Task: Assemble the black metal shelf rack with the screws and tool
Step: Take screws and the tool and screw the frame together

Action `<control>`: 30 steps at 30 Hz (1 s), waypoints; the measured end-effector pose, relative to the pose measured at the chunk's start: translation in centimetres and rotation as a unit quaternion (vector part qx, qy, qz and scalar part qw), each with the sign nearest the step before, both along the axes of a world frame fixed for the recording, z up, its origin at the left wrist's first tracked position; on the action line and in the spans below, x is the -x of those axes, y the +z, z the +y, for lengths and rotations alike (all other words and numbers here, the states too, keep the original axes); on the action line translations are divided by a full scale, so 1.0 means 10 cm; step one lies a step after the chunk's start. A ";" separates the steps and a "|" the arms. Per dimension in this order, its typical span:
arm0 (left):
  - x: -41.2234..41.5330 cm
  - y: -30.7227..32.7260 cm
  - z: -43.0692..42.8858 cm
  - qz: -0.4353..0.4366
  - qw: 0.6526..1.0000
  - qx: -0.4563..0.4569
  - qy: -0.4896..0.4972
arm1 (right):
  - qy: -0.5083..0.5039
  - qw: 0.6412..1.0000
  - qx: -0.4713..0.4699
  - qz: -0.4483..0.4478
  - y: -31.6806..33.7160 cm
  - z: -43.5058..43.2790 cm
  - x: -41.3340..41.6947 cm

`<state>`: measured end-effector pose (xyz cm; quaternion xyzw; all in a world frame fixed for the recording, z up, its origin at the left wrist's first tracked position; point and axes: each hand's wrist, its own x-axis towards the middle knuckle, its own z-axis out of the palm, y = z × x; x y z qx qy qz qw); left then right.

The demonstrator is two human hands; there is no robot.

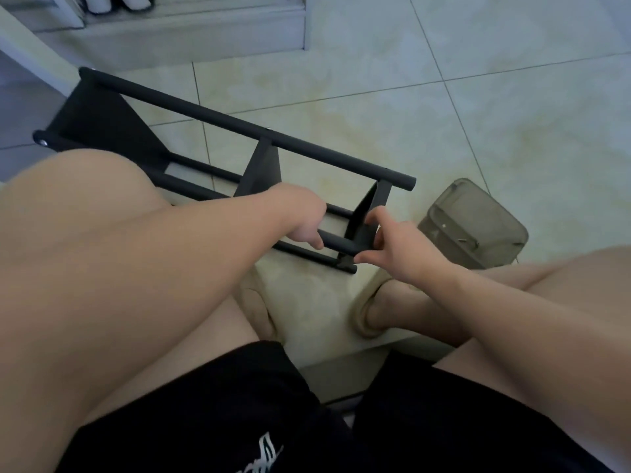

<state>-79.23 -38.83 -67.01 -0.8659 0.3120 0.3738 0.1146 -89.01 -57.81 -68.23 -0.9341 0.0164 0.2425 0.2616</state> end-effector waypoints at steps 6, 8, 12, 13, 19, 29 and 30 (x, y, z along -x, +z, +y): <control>0.25 0.02 0.02 0.057 0.998 -0.021 -0.002 | 0.018 0.999 0.021 0.017 0.02 0.14 0.35; 0.29 0.05 0.05 0.081 0.996 -0.035 0.009 | 0.025 0.999 0.039 0.014 0.01 0.22 0.42; 0.36 0.11 0.05 0.082 0.995 -0.050 0.018 | 0.016 0.996 0.090 -0.009 0.02 0.30 0.52; 0.38 0.12 0.05 0.080 0.995 -0.049 0.020 | 0.017 0.992 0.124 -0.030 0.02 0.29 0.54; 0.49 0.18 0.04 0.079 0.995 -0.051 0.036 | 0.049 0.967 0.239 -0.072 0.00 0.21 0.56; 0.54 0.08 0.18 0.115 0.986 -0.030 0.119 | 0.106 0.969 0.222 -0.001 -0.10 0.18 0.50; 0.51 0.09 0.19 0.121 0.983 -0.015 0.141 | 0.109 0.970 0.219 0.002 -0.10 0.16 0.47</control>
